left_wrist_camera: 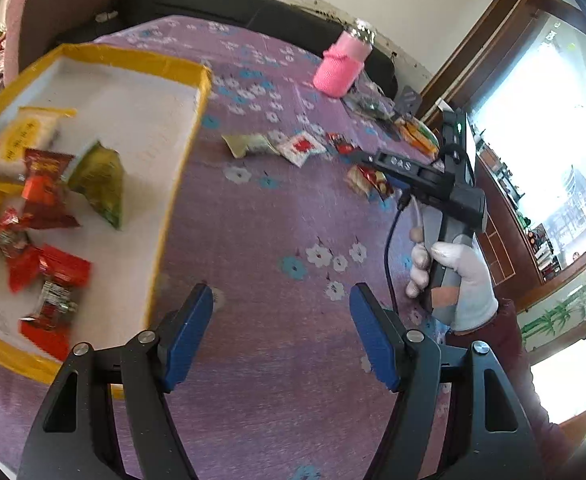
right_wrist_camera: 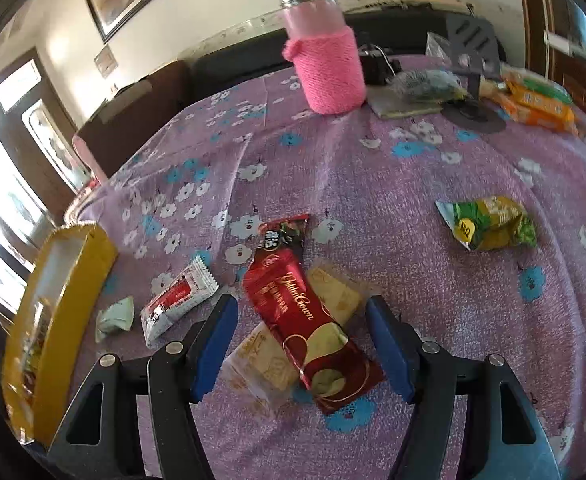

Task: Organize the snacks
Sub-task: 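Grasp a red Golden candy bar with the right gripper while the left grasps a cracker packet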

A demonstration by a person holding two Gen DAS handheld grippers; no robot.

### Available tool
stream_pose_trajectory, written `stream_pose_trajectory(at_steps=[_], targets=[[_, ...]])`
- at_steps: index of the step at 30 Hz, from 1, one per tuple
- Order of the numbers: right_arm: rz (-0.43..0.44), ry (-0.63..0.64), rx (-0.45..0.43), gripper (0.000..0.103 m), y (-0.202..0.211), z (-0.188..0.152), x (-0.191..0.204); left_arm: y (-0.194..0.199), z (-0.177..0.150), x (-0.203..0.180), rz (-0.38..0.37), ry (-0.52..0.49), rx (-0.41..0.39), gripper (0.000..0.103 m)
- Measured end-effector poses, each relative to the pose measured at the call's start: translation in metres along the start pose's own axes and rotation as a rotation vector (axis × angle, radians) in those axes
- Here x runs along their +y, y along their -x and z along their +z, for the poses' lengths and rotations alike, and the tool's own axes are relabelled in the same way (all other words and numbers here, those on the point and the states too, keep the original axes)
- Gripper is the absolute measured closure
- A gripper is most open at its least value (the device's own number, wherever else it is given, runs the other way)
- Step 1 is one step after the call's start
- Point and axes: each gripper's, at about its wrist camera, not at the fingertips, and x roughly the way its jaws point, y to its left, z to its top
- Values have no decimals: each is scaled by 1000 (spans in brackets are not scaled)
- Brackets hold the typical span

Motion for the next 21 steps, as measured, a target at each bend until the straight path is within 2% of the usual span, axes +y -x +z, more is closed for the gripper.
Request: stream_pose_trajectory(at_steps=[2, 4, 6, 10, 16, 21], targets=[[-31, 17, -7, 42, 0, -1, 3, -4, -2, -4, -4, -10, 14, 33], [-45, 19, 4, 70, -1, -2, 2, -4, -3, -8, -1, -23, 18, 33], [-30, 10, 7, 74, -1, -3, -1, -3, -3, -9, -5, -27, 17, 33], [-19, -28, 15, 75, 5, -7, -8, -1, 2, -12, -4, -38, 12, 33], [50, -121, 16, 76, 40, -11, -24, 3, 21, -38, 38, -157, -22, 33], [104, -179, -17, 75, 63, -20, -40, -40, 46, -76, 73, -312, -22, 33]])
